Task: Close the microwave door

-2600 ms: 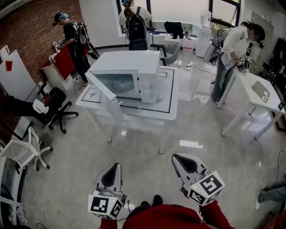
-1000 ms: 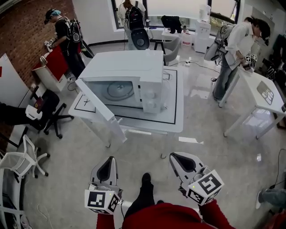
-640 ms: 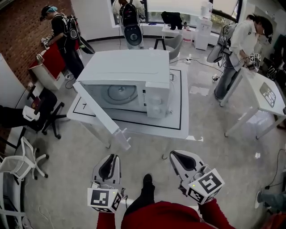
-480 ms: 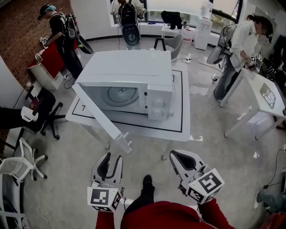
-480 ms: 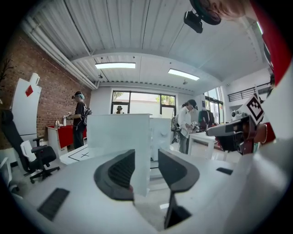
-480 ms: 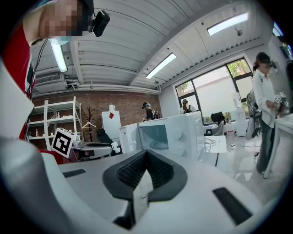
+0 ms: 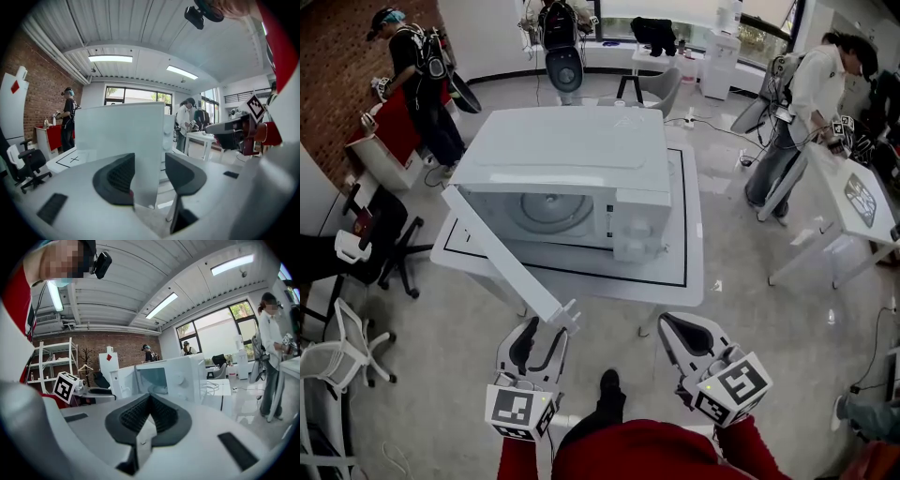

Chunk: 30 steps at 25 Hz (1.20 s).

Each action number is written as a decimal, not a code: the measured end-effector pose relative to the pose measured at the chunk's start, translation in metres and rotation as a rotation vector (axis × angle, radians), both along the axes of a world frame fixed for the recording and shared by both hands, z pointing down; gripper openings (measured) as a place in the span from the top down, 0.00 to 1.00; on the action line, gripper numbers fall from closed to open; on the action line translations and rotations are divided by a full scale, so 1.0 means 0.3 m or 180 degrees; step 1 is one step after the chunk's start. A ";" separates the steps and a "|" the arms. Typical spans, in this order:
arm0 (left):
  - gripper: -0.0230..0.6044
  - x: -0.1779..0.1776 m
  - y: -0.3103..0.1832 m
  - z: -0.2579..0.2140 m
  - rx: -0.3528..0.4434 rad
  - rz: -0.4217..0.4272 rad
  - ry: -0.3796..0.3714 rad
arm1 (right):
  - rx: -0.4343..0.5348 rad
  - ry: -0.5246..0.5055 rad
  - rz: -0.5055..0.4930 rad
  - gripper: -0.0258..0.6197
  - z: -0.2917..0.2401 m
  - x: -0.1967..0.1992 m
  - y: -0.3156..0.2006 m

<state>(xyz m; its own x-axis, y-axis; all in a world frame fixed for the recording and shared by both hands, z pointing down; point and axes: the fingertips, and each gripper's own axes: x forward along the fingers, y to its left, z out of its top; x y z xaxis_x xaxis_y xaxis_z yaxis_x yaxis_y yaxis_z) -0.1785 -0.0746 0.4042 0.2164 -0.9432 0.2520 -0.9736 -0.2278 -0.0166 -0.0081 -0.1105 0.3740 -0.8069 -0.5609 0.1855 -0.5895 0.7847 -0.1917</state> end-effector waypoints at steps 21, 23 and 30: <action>0.64 0.055 -0.141 0.015 -0.0033 0.0258 -0.0046 | 0.0195 -0.0047 0.0153 0.94 -0.013 0.002 -0.076; 0.64 0.059 -0.152 0.015 -0.0029 0.0260 -0.0050 | 0.0191 -0.0042 0.0173 0.94 -0.012 0.004 -0.074; 0.64 0.085 -0.195 0.013 -0.0063 0.0281 -0.0045 | 0.0189 -0.0029 0.0231 0.94 -0.010 0.011 -0.078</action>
